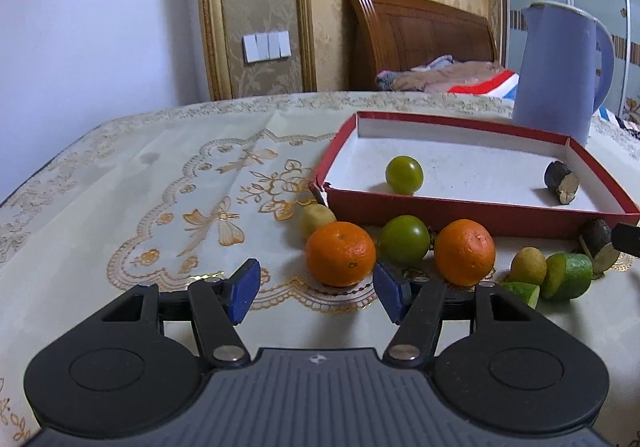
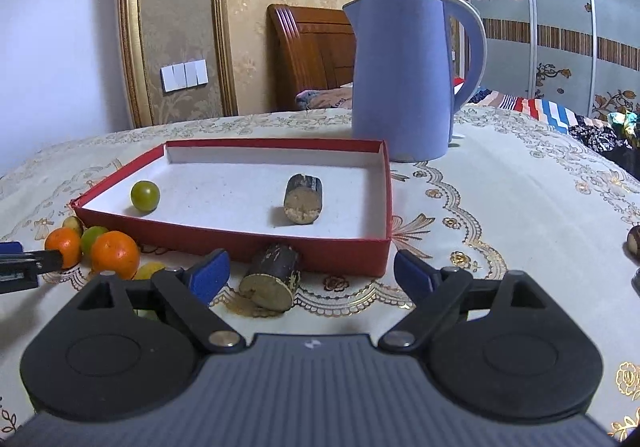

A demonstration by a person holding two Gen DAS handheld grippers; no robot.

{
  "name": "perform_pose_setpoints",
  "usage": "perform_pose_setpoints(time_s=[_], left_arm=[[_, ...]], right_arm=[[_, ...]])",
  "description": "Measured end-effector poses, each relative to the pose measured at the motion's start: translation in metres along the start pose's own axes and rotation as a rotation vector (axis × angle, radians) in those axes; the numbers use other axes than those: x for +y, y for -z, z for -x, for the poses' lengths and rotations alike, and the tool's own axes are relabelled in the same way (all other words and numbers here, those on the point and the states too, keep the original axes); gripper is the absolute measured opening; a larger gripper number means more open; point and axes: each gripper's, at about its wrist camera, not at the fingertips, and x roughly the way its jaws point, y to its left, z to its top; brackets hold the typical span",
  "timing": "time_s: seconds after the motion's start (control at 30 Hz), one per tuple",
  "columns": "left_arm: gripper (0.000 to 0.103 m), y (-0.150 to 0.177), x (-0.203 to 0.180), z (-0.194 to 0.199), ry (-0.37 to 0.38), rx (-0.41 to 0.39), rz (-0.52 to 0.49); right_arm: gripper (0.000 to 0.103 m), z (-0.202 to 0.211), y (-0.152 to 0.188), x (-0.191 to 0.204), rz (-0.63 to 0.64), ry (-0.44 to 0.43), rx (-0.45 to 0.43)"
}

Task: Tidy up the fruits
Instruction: 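Withdraw both open grippers from the red box back over the loose fruit, then close the right gripper on a second dark log chunk while the left gripper approaches an orange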

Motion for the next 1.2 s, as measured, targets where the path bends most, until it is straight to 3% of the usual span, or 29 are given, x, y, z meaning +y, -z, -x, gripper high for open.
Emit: perform_pose_setpoints(time_s=[0.2,0.53,1.2], left_arm=[[0.062,-0.004,0.000,-0.017,0.014,0.068,0.010],[0.062,-0.003,-0.001,-0.010,0.000,0.030,0.005],[0.061,-0.005,0.002,-0.021,0.025,0.087,0.034]], right_arm=[[0.090,0.002,0.001,0.000,0.002,-0.003,-0.009],[0.090,-0.002,-0.001,0.001,-0.005,0.027,0.010],[0.096,-0.006,-0.001,0.007,0.003,0.035,0.016]])
